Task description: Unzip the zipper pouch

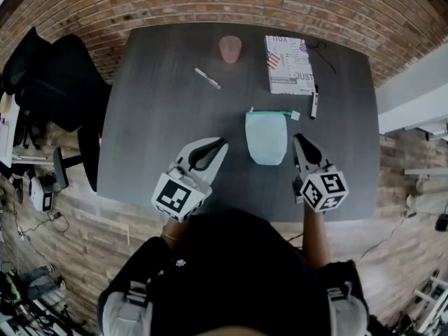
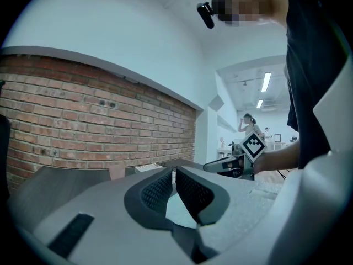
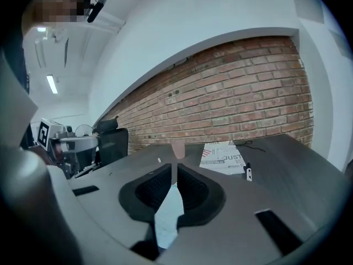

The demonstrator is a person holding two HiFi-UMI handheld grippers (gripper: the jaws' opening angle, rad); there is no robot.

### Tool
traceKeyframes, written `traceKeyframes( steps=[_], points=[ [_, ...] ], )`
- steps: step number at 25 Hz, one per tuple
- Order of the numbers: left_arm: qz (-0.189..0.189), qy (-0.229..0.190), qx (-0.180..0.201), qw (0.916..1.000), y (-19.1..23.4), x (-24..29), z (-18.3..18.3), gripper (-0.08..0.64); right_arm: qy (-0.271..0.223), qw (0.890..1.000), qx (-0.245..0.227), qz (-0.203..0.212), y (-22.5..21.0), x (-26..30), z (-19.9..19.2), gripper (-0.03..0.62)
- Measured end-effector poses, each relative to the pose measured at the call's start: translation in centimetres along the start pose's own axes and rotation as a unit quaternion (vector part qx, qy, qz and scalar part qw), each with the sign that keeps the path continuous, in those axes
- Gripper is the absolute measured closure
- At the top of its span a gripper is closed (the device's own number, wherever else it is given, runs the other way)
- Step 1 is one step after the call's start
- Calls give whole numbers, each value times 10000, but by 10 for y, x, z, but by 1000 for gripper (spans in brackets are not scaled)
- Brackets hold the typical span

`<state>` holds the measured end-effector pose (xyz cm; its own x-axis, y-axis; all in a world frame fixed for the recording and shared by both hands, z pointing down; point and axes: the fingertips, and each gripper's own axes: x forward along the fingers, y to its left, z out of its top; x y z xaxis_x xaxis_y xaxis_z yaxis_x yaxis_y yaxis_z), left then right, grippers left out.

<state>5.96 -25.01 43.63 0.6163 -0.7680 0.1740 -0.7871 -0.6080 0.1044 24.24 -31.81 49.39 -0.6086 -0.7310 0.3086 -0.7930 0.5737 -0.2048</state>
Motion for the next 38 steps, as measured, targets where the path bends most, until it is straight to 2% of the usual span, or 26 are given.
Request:
traceKeyframes(
  steps=[13, 16, 26, 38],
  points=[
    [229, 170, -240, 9993, 47, 13, -21, 552, 1132, 9934, -110, -170, -43, 73, -61, 508],
    [253, 191, -278, 9991, 53, 15, -25, 552, 1394, 9898, -194, -215, -52, 86, -74, 460],
    [352, 238, -354, 9985, 62, 12, -33, 552, 2157, 9742, -590, -292, -68, 112, -118, 449],
    [360, 238, -332, 9985, 58, 11, -34, 552, 2466, 9672, -542, -294, -71, 118, -141, 465]
  ],
)
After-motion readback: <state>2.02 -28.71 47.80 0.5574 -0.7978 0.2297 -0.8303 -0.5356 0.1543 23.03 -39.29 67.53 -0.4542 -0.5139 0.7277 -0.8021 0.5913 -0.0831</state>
